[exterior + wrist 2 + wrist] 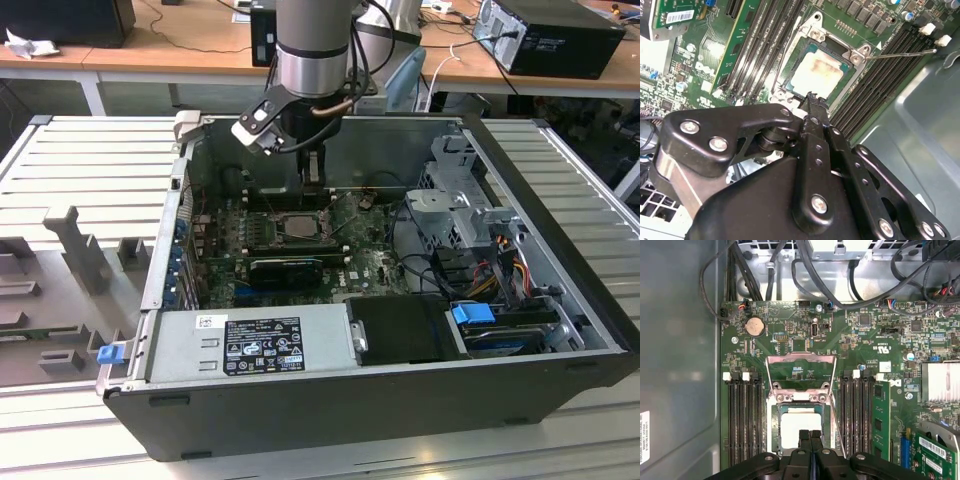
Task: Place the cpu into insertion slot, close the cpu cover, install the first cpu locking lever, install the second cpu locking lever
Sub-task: 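Close the cpu cover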
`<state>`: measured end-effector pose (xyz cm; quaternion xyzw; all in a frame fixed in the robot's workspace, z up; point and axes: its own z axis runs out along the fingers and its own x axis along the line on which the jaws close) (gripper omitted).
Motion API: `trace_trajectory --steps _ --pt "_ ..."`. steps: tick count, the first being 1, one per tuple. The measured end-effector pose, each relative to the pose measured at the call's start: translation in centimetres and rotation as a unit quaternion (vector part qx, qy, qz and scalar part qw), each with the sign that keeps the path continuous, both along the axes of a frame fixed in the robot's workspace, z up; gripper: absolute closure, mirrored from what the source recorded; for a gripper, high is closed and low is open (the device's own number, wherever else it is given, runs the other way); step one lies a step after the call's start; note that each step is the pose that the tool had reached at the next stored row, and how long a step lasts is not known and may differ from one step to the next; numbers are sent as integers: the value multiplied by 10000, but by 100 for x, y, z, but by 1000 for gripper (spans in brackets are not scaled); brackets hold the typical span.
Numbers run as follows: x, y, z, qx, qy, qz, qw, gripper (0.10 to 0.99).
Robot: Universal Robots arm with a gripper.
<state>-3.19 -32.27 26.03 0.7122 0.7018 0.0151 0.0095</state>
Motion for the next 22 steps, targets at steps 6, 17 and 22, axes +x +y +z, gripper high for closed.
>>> trace_trajectory --steps 6,17,22 --pt "0 1 79 2 -1 0 10000 980" --pt "0 1 137 3 -2 0 10000 980" --pt "0 2 141 2 -1 0 10000 980"
